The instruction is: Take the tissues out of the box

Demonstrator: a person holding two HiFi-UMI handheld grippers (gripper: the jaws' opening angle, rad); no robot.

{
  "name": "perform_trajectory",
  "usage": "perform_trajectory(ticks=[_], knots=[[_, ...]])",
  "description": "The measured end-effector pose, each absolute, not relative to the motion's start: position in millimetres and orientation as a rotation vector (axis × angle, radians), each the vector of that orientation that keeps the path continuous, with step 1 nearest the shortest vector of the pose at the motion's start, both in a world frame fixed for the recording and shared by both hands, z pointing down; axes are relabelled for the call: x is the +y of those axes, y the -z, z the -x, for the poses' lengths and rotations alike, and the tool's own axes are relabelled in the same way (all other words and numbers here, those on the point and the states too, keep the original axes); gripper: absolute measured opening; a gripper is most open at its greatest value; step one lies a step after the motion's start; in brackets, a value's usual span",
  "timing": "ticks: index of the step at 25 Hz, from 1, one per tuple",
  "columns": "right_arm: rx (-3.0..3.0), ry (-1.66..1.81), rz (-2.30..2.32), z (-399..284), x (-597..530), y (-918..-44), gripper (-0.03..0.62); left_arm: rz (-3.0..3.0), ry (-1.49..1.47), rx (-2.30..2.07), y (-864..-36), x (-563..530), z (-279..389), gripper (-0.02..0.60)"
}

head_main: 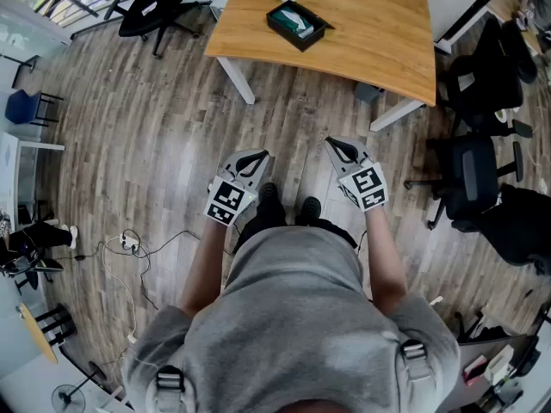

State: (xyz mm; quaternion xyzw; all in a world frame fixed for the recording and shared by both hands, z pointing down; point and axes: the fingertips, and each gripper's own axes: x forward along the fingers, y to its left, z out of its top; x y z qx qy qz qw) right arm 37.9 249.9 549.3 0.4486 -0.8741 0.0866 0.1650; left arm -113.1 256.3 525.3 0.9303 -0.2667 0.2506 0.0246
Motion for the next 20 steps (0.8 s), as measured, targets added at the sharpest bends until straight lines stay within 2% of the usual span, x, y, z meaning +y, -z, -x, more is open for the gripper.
perform_trajectory(ticks=[20], knots=[[-2.534, -0.263, -1.250, -57, 276, -551, 0.009, -2.847, -0.712, -0.940, -521, 277, 104, 0.020]])
